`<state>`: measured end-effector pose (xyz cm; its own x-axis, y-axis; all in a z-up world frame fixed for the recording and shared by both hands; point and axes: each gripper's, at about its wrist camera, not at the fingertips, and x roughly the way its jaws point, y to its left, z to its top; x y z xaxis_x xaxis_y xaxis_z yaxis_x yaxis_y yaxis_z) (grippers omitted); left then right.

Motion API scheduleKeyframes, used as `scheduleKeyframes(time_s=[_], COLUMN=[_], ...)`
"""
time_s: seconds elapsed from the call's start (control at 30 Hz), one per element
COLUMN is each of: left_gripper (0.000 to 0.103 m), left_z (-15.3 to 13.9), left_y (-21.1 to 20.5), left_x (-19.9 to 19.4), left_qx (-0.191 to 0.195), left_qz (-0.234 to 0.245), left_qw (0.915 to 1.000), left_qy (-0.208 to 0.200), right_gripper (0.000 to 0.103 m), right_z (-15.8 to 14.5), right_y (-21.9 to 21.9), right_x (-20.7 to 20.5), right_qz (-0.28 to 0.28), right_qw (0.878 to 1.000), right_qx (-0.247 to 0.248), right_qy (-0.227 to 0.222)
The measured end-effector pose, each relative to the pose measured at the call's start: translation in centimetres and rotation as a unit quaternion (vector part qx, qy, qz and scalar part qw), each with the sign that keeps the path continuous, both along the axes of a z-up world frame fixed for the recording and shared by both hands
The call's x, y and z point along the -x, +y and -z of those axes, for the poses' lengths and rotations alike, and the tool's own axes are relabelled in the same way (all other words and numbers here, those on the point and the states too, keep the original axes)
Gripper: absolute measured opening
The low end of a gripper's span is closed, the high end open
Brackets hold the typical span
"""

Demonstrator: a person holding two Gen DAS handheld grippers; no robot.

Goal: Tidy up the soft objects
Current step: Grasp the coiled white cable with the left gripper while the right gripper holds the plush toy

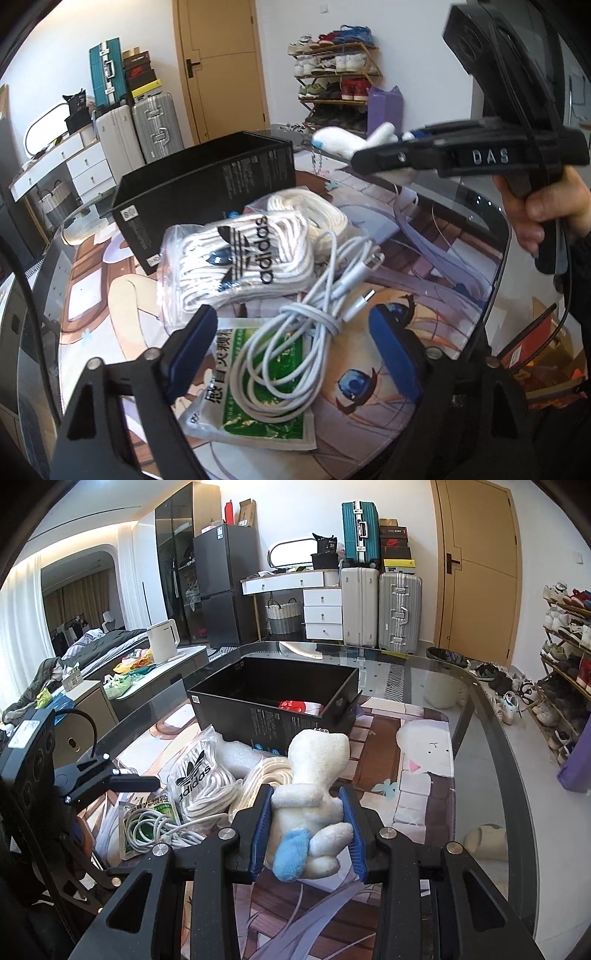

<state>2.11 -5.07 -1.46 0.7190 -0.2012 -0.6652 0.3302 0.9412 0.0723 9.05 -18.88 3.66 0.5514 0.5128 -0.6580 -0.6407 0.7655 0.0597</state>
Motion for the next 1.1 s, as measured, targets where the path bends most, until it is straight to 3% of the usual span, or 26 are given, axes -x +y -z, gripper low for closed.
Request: scheduleKeyframes(time_s=[0.17, 0.3, 0.5, 1.1], left_gripper=[0.071, 0.056, 0.043, 0.031], left_z=[0.3, 0.4, 0.2, -1.0], left_y=[-0.7, -0.8, -0.4, 0.1], left_x=[0.2, 0.1, 0.3, 1.1], left_qx=[-0.021, -0.020, 0.000, 0.060], left_qz=[0.011, 0.015, 0.031, 0.076], left_qw=[0.9997, 0.9997, 0.9995, 0.9951], left_qy=[-0.002, 0.001, 0.009, 0.023], right_gripper=[0.037, 0.037, 0.037, 0.037], right_z=[0.0, 0.0, 0.2, 0.1], right_y=[0.0, 0.0, 0.2, 0.0], right_x=[0.0, 0.0, 0.2, 0.0], right_qz=[-0.001, -0.002, -0.003, -0.002], right_qw=[1.000, 1.000, 1.000, 1.000], right_qx=[0.001, 0.002, 0.002, -0.001], right_qy=[0.001, 0.002, 0.001, 0.001])
